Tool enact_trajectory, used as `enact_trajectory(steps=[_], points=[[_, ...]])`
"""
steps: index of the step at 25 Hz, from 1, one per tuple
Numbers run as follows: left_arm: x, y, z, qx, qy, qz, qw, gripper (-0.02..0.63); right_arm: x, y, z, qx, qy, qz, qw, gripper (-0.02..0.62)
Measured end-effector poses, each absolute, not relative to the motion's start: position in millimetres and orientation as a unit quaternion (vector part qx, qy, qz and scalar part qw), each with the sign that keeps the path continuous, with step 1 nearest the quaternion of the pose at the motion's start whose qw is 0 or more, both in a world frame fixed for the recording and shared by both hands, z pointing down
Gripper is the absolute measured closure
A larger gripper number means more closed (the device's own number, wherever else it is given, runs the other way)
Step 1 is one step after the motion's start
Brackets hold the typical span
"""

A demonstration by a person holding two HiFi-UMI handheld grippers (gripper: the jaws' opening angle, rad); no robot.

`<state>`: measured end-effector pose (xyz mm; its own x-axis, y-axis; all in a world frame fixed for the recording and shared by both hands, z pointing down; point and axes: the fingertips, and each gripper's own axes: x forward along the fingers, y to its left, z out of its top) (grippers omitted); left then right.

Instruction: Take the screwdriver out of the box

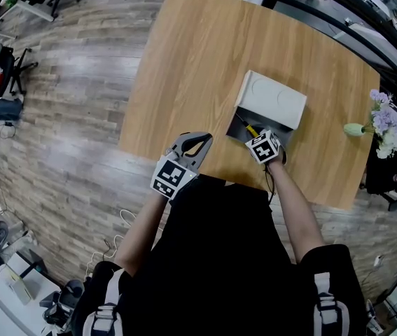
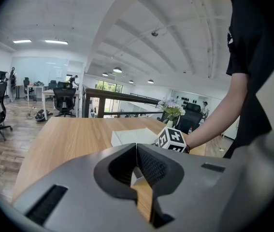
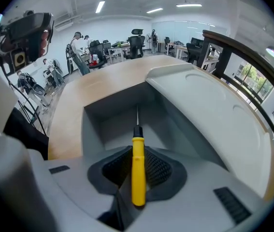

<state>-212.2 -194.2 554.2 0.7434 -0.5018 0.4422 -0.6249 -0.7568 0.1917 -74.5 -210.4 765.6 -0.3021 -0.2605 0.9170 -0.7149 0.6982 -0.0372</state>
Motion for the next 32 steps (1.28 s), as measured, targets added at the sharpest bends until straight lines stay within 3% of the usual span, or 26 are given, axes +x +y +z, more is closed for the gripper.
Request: enact_trajectory(steps=[32], points=[[-187.0,-161.1,535.8,0.902,-0.354,0.186,0.163,0.583,-59.8,-203.3,746.7,0.286,-0.808,0.194,0.478,0.508]])
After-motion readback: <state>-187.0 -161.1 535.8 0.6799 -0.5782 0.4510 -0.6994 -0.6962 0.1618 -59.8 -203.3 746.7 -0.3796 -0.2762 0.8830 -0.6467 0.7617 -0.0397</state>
